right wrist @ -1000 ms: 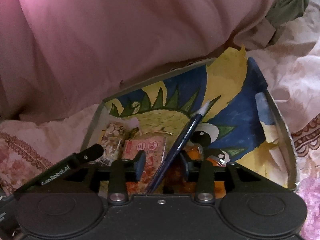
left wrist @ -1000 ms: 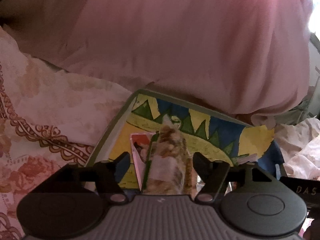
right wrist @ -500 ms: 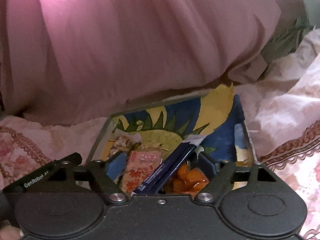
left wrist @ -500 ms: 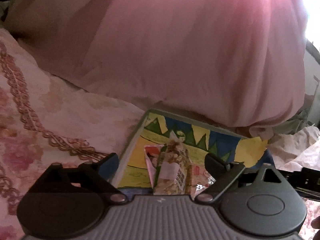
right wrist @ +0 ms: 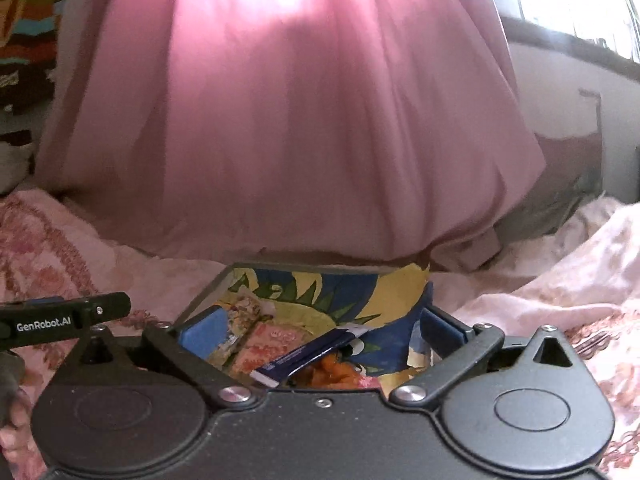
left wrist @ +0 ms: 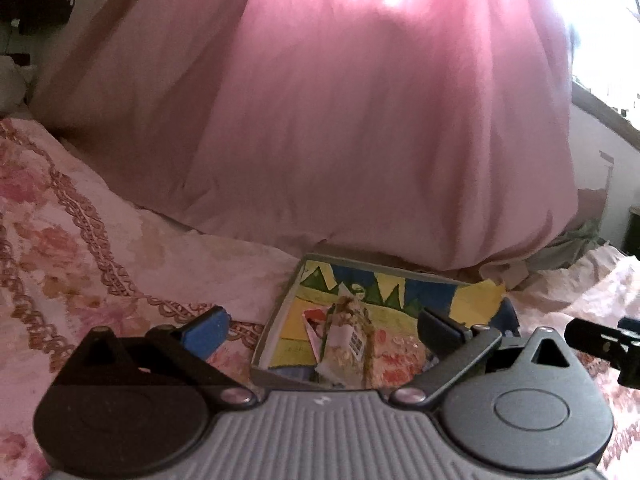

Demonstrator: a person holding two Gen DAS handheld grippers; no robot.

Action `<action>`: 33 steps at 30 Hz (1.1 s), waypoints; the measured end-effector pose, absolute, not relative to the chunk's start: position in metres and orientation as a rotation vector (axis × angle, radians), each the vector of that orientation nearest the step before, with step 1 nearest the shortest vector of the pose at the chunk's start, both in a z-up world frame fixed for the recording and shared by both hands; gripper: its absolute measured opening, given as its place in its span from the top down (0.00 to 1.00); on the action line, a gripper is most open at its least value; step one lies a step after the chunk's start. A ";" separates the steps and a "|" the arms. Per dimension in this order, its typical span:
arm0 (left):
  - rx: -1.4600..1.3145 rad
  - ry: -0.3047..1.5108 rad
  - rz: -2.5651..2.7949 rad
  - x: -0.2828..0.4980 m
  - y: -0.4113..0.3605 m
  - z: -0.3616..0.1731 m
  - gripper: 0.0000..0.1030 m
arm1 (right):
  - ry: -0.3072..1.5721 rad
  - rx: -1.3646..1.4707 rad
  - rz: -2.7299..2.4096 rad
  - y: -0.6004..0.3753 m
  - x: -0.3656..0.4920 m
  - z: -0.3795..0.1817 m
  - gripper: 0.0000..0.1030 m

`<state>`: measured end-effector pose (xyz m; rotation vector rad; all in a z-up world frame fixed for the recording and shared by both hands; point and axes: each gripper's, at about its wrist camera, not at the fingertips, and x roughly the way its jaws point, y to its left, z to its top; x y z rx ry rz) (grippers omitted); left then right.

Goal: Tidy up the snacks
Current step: 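Open both tools to drop the nut-bar pack and blue stick pack into the tray, then lift both tools back from the tray toward the remaining snacks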

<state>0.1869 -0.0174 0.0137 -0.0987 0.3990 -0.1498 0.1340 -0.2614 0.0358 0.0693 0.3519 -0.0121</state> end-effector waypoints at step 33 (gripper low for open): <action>0.062 0.587 -0.039 0.005 -0.010 -0.006 0.00 | 0.561 0.040 -0.106 -0.235 -0.024 -0.002 0.00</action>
